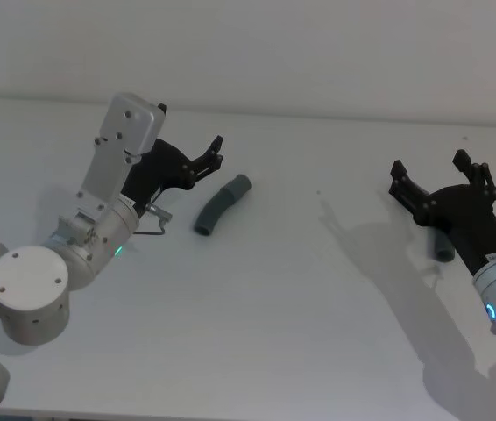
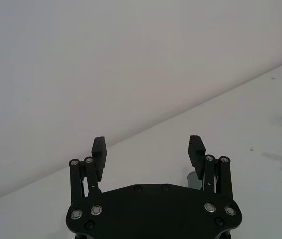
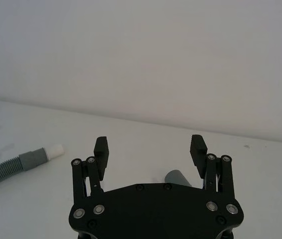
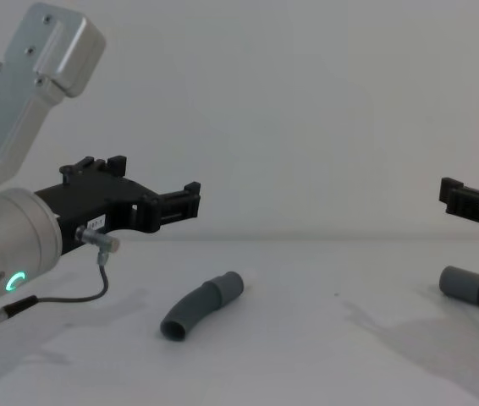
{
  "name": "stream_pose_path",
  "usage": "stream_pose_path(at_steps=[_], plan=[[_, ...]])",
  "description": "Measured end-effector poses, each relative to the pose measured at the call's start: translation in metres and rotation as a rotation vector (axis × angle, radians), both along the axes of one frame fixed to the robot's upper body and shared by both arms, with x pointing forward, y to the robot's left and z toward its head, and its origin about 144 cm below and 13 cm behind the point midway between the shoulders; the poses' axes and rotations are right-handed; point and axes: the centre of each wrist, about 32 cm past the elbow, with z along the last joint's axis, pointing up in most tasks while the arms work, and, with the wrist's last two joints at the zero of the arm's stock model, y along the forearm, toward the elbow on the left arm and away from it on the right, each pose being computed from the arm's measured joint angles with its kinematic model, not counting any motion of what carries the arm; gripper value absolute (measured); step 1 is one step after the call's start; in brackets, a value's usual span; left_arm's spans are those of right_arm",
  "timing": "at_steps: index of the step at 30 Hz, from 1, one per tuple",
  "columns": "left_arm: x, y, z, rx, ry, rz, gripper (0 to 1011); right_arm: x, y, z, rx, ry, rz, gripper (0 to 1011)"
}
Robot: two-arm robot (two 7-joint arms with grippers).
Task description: Use both hands to pick up one end of the pipe from the table, align the ends, and insert them.
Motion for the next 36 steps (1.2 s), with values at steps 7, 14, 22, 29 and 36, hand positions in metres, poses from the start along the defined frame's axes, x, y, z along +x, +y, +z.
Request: stream_pose_path(at_steps=[7,14,22,29,36], plan=[[0.0,0.0,0.0,0.0,0.0,0.0,1002,0.0,0.0,0.0,0.0,0.0,0.0,1000],[0.0,0.0,0.0,0.0,0.0,0.0,1002,0.0,0.0,0.0,0.0,0.0,0.0,1000],[0.0,0.0,0.0,0.0,0.0,0.0,1002,0.0,0.0,0.0,0.0,0.0,0.0,1000],[0.0,0.0,0.0,0.0,0.0,0.0,1002,0.0,0.0,0.0,0.0,0.0,0.0,1000],[0.0,0.0,0.0,0.0,0.0,0.0,1002,0.0,0.0,0.0,0.0,0.0,0.0,1000]])
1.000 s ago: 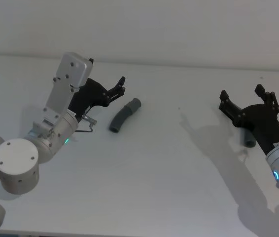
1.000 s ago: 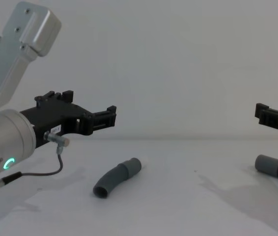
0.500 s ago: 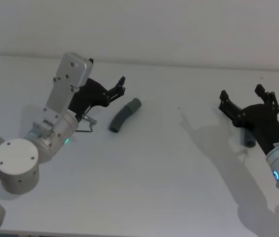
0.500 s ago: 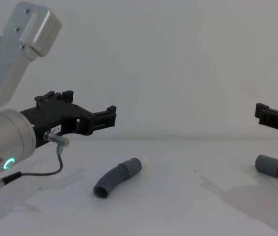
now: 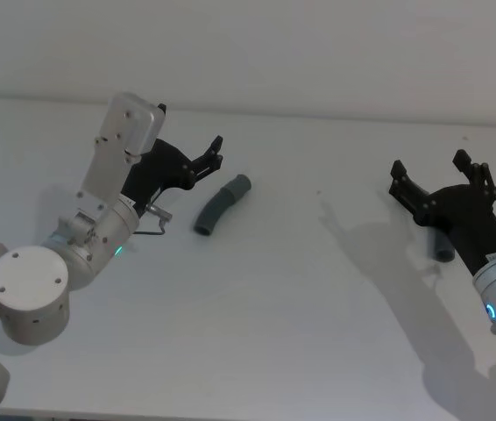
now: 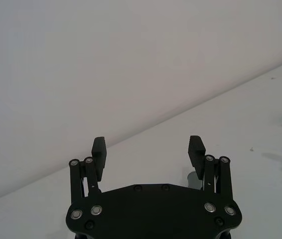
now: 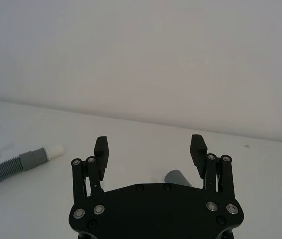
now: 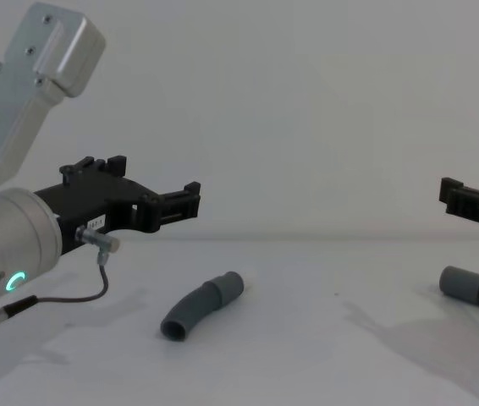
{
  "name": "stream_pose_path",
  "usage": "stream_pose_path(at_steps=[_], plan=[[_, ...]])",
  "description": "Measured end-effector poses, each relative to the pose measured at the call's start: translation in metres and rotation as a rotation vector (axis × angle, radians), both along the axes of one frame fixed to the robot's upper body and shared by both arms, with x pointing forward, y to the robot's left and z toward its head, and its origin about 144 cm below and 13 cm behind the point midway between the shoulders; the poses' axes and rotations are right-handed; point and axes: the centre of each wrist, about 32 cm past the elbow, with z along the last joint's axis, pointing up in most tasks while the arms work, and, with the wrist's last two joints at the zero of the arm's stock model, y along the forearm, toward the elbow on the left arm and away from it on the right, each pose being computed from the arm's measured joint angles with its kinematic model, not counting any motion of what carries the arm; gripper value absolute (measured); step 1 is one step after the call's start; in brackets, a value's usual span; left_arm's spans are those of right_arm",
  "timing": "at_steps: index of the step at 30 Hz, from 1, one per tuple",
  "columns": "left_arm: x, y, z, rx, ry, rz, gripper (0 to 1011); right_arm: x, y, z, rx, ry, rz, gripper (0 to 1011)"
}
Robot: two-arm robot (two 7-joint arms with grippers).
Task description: Use both hands to pick up one end of the pipe from the table, align the ends, and insert them.
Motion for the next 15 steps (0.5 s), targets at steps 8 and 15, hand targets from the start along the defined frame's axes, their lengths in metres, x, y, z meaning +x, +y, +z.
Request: stream_pose_path(at_steps=[8,15], plan=[[0.0,-0.0001,0.0001,0.0,0.0,0.0,1002,0.0,0.0,0.0,0.0,0.0,0.0,1000],[-0.0009,0.0007,0.0053,0.009,0.025,-0.005,1002,0.0,0.0,0.0,0.0,0.0,0.0,1000]])
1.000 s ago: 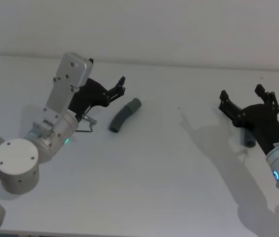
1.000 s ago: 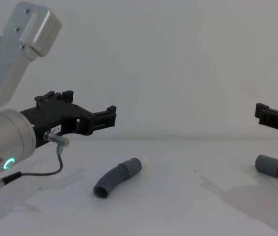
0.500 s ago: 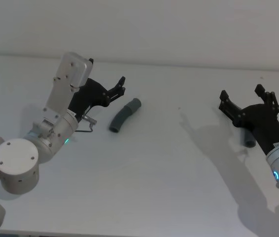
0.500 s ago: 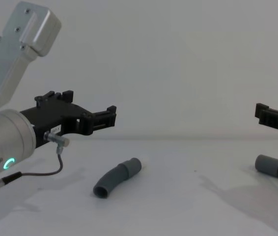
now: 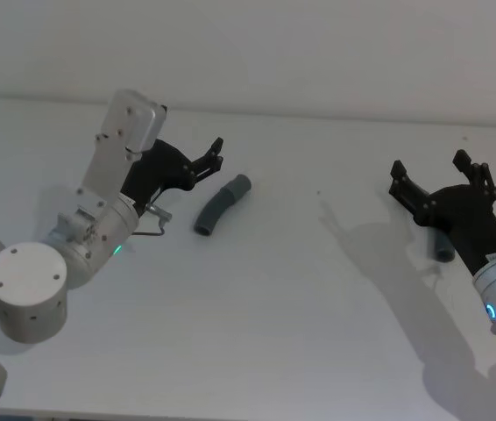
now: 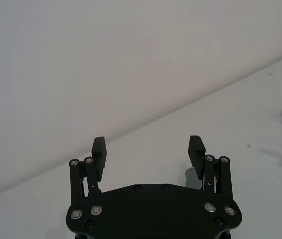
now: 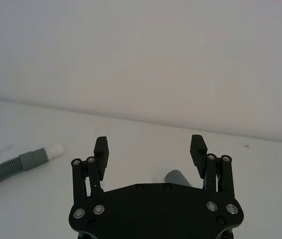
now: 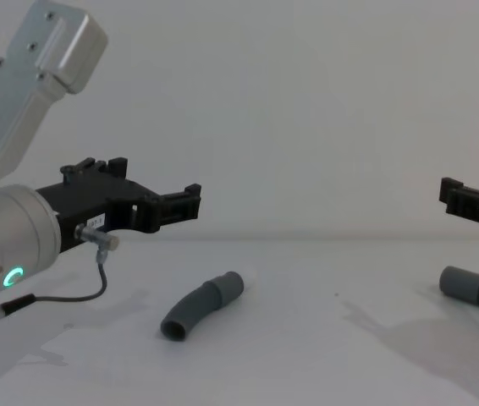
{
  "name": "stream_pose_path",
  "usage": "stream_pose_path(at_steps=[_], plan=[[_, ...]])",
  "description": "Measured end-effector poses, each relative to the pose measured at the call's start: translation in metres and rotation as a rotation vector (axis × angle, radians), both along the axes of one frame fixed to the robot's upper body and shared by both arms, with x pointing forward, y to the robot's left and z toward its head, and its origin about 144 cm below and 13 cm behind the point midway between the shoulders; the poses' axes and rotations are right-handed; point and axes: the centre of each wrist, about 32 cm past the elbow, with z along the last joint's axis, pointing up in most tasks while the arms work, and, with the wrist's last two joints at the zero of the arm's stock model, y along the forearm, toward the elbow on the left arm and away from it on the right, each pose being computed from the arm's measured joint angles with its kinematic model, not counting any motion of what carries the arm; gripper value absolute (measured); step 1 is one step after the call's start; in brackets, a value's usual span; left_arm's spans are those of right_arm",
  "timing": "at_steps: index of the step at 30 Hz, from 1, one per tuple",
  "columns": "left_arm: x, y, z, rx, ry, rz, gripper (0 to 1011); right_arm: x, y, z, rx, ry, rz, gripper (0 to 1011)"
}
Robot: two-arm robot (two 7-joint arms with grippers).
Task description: Use both hands to pick up one end of the pipe from the table, align the ends, and insert them.
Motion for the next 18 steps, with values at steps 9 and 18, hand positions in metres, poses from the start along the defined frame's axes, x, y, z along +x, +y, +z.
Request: stream_pose_path(at_steps=[9,18], plan=[[-0.004,0.003,0.015,0.02,0.092,-0.008,1002,0.0,0.0,0.0,0.0,0.0,0.0,1000],[-0.007,0.007,0.029,0.061,0.198,-0.024,1002,0.0,0.0,0.0,0.0,0.0,0.0,1000]])
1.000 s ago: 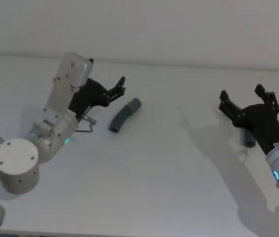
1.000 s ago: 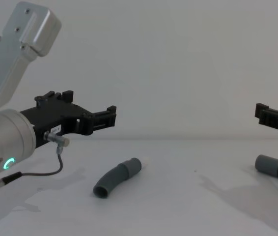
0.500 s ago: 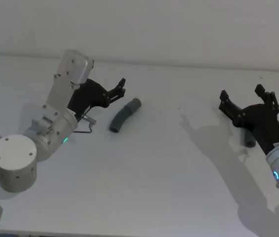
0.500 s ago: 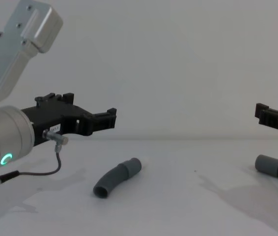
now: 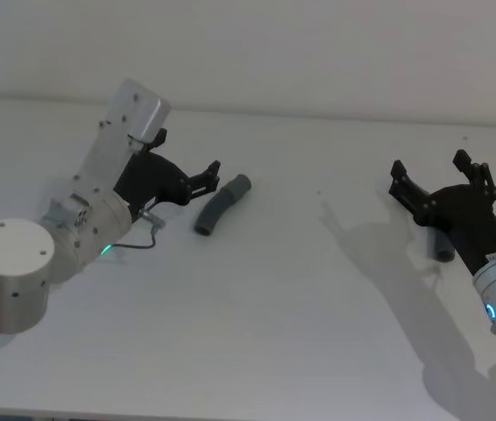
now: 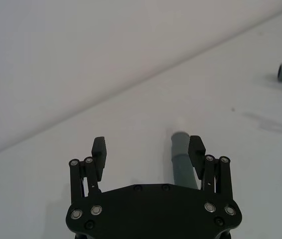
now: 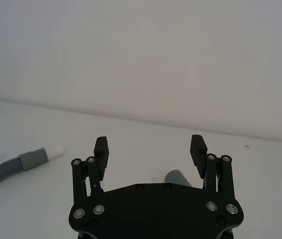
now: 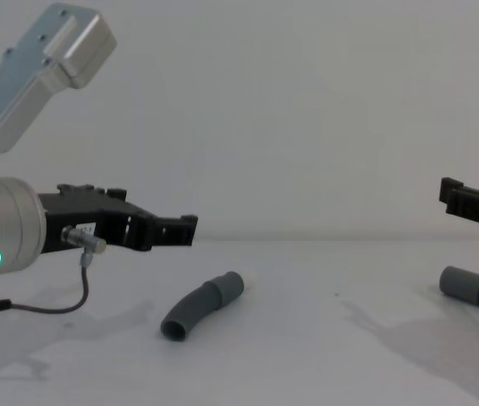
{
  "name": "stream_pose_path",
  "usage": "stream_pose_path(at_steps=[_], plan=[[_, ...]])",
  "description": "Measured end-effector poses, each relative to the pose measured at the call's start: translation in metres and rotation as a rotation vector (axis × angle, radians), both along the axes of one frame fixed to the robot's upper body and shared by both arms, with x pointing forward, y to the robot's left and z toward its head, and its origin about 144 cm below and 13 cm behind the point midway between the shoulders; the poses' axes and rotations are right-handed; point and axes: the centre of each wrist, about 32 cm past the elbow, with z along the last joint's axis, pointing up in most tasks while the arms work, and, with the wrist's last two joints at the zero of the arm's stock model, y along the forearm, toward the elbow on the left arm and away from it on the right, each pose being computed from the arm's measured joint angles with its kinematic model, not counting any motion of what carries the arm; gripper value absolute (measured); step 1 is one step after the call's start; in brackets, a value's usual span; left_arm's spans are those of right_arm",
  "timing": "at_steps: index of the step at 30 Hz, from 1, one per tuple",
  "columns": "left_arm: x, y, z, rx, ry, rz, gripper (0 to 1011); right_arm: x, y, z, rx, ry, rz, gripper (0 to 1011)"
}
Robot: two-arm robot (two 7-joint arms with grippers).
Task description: Use both hands to pick up one end of the pipe from the table, align the ends, and insert them.
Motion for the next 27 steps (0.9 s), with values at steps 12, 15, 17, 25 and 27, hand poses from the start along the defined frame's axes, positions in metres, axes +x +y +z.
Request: stream_pose_path(at_steps=[12,15,17,25,27], plan=[[0.01,0.0,0.011,0.034,0.112,-0.05,1002,0.0,0.0,0.0,0.0,0.0,0.0,1000],[0.014,-0.002,0.012,0.032,0.125,-0.06,1001,0.0,0.0,0.0,0.0,0.0,0.0,1000],[0.016,-0.003,0.011,0.03,0.132,-0.065,1002,0.0,0.0,0.0,0.0,0.0,0.0,1000],[0.028,-0.01,0.011,0.02,0.163,-0.085,1002,0.0,0.0,0.0,0.0,0.0,0.0,1000],[0.031,-0.011,0.011,0.019,0.174,-0.09,1002,0.0,0.0,0.0,0.0,0.0,0.0,1000]])
